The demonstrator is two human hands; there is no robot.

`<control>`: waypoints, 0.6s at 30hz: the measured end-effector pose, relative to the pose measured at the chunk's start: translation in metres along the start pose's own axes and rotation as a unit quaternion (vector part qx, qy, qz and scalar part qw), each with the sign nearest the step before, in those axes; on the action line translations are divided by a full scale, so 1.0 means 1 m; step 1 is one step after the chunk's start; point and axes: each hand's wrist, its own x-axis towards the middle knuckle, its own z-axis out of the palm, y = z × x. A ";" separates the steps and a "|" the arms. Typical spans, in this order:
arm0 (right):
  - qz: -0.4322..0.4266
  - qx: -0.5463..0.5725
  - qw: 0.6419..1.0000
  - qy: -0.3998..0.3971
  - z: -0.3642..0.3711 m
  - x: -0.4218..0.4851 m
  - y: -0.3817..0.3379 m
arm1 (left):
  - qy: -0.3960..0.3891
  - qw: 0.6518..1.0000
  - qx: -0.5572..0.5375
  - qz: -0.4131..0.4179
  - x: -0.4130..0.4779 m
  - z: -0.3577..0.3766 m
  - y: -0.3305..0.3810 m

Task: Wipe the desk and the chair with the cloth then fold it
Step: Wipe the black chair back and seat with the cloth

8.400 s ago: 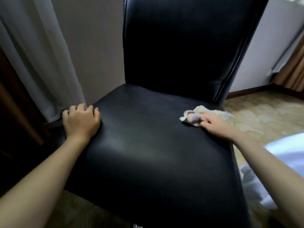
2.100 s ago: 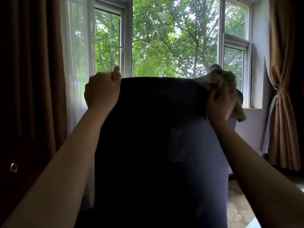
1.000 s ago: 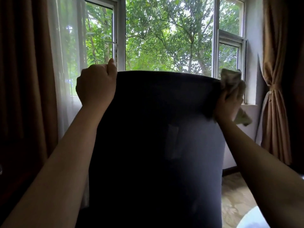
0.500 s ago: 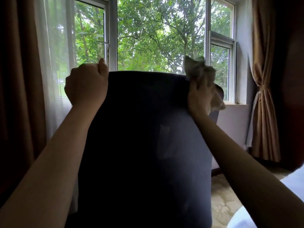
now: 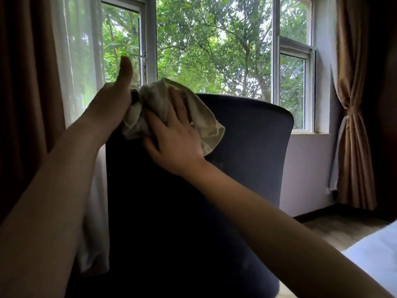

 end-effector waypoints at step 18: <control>0.048 0.008 0.997 0.062 -0.001 0.015 0.055 | 0.189 0.975 0.097 0.072 -0.007 0.032 -0.011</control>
